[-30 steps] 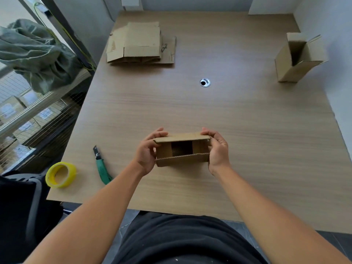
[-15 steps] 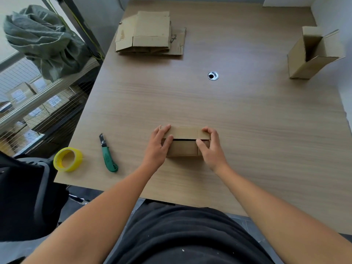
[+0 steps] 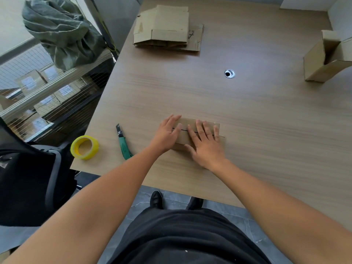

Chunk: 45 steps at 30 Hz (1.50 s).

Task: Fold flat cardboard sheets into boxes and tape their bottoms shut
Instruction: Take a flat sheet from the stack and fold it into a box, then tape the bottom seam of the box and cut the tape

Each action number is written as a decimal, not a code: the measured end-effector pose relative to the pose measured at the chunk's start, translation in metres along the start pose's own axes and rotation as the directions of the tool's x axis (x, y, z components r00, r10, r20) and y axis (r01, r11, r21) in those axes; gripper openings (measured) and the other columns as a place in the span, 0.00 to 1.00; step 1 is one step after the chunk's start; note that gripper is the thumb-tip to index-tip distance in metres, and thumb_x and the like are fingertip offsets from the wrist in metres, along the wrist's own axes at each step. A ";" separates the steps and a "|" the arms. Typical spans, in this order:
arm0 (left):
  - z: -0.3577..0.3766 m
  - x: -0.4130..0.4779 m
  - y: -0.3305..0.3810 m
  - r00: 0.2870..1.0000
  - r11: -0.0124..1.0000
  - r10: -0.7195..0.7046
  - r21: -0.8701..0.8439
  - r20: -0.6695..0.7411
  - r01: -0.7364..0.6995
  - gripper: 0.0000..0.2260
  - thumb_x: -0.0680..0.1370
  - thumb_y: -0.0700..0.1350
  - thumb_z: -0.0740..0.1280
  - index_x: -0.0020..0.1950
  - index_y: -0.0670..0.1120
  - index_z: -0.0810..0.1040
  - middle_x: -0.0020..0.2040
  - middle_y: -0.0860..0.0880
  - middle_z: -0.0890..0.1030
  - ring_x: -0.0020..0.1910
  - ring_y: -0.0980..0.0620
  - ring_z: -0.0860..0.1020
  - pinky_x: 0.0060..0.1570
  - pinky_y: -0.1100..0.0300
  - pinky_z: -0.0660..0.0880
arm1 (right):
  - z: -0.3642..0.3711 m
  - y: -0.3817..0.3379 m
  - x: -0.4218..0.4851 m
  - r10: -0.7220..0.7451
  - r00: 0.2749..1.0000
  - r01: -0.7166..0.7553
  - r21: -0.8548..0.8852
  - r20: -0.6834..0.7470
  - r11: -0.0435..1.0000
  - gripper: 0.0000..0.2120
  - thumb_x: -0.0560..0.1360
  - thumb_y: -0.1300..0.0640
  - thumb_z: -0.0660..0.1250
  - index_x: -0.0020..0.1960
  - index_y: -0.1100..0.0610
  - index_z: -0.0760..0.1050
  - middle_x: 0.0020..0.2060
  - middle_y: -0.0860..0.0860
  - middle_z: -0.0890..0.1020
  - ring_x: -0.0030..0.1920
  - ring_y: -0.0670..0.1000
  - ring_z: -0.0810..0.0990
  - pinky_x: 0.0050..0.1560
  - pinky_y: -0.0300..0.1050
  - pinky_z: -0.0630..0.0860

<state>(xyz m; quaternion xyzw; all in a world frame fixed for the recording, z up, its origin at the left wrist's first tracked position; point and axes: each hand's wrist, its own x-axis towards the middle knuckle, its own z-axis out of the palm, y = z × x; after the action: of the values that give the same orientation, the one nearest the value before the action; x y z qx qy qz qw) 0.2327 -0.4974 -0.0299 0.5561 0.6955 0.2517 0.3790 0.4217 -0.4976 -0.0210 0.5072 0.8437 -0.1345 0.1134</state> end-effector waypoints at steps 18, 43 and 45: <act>-0.191 -0.113 -0.244 0.939 0.698 -0.230 0.630 -0.255 0.342 0.11 0.81 0.51 0.63 0.56 0.46 0.78 0.61 0.43 0.79 0.73 0.39 0.63 0.75 0.43 0.54 | -0.004 -0.099 0.034 0.081 0.997 -0.081 0.023 -0.003 0.996 0.31 0.82 0.34 0.45 0.81 0.40 0.41 0.81 0.48 0.37 0.80 0.50 0.33 0.76 0.59 0.29; -0.101 -0.018 -0.053 0.818 0.619 0.538 0.563 0.204 -0.547 0.18 0.80 0.49 0.63 0.70 0.48 0.73 0.56 0.48 0.82 0.64 0.45 0.74 0.79 0.51 0.45 | 0.004 -0.099 0.040 0.455 0.827 0.057 0.854 -0.330 0.517 0.08 0.71 0.46 0.71 0.49 0.47 0.79 0.45 0.37 0.81 0.53 0.48 0.77 0.66 0.61 0.70; -0.099 -0.013 -0.054 0.817 0.631 0.550 0.553 0.175 -0.544 0.17 0.79 0.48 0.64 0.68 0.47 0.75 0.55 0.47 0.83 0.62 0.43 0.75 0.78 0.50 0.49 | 0.003 -0.102 0.040 0.470 0.813 0.039 0.837 -0.344 0.546 0.04 0.72 0.52 0.74 0.45 0.49 0.80 0.40 0.38 0.79 0.52 0.52 0.77 0.60 0.59 0.73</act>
<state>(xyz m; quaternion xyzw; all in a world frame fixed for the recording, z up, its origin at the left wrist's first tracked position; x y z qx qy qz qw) 0.1228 -0.5169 -0.0102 0.8269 0.5383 0.1331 0.0931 0.3129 -0.5117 -0.0255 0.6215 0.6080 -0.3438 -0.3548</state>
